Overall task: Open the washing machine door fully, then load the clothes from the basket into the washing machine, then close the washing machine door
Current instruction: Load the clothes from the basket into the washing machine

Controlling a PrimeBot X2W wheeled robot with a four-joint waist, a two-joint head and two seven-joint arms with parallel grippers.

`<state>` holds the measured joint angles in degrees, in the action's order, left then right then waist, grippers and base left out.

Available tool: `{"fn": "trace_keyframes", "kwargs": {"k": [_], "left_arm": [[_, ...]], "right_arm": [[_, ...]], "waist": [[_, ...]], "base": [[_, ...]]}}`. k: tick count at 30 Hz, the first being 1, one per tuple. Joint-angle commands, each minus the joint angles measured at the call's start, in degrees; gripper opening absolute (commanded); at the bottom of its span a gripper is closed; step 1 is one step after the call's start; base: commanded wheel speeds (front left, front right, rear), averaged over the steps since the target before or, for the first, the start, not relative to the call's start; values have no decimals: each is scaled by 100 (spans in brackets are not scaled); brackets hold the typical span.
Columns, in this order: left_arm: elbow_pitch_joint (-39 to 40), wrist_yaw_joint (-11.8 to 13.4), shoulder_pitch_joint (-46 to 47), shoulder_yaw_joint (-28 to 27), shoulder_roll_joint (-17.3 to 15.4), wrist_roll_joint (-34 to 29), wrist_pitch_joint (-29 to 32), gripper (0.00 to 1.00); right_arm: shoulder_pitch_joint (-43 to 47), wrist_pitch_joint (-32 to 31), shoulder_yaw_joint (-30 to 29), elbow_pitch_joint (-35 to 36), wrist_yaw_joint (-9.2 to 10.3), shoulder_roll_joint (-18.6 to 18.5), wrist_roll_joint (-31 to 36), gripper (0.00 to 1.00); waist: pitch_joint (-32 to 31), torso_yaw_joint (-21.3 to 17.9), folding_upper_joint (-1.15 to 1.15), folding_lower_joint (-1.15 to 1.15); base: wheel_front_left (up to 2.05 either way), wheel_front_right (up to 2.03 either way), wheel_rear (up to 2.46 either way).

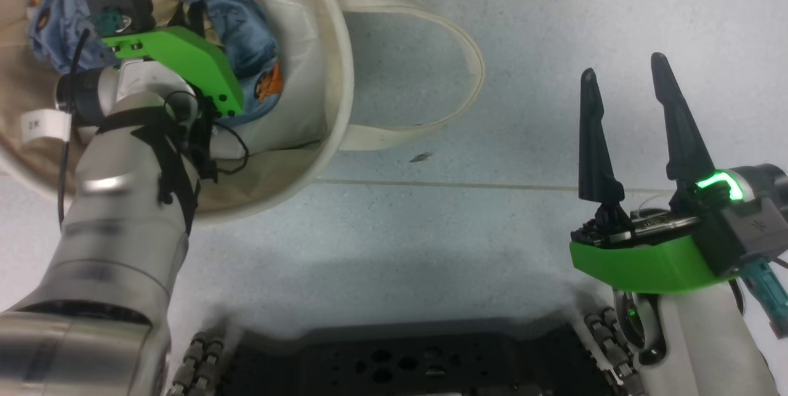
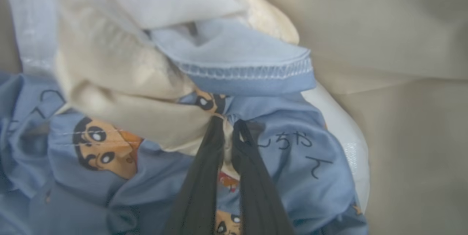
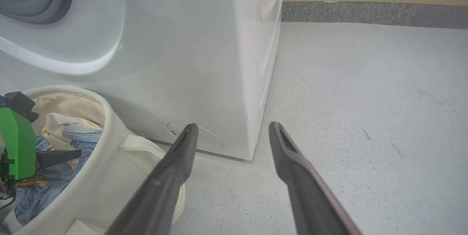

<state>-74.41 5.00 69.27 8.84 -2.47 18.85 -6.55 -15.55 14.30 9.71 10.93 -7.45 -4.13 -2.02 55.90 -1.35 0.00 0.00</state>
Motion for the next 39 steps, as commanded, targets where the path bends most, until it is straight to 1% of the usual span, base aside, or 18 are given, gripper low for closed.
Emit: {"fn": "trace_keyframes", "kwargs": {"k": [1,5,8,10,16,22,23,24,29,34,35,39], "left_arm": [[46,-31,-203,-4,-153,42,-185,0],[46,-142,-354,78,-145,5,-617,0],[108,-144,-520,152,-192,-77,-798,0],[291,-135,-677,180,-226,-132,-834,0],[1750,57,-1543,97,-344,-464,-842,0],[3171,180,-2466,-131,-281,-835,-843,0],[3394,186,-2613,-180,-256,-878,-843,0],[3394,186,-2613,-180,-256,-878,-843,0],[4375,126,-3304,-447,-128,-973,-844,0],[5253,36,-3901,-659,-66,-1022,-844,0],[5609,10,-4141,-728,-54,-1011,-844,0],[6287,45,-4607,-773,-45,-992,-844,0]], "right_arm": [[234,70,116,150,-3,-5,42,100],[118,70,158,91,-3,-7,-14,100],[19,70,220,20,-3,-6,-71,100],[-32,70,254,-38,-3,2,-118,100],[-64,70,337,-232,-3,24,-241,100],[-4,70,416,-390,-3,33,-343,100],[11,70,433,-414,-3,35,-360,100],[11,70,433,-414,-3,35,-360,100],[84,70,494,-529,-3,47,-447,100],[175,70,509,-608,-3,77,-568,100],[238,70,504,-641,-3,91,-624,100],[401,70,509,-719,-3,111,-723,100]], "waist": [[-105,51,0,0],[-397,116,0,0],[-672,152,0,0],[-874,174,0,0],[-1527,262,0,0],[-2174,364,0,0],[-2283,378,0,0],[-2283,378,0,0],[-2856,406,0,0],[-3441,367,0,0],[-3669,341,0,0],[-4085,293,0,0]], "base": [[0,0,0],[0,0,0],[0,0,0],[0,0,0],[0,0,0],[0,0,0],[0,0,0],[0,0,0],[0,0,0],[0,0,0],[0,0,0],[0,0,0]]}}
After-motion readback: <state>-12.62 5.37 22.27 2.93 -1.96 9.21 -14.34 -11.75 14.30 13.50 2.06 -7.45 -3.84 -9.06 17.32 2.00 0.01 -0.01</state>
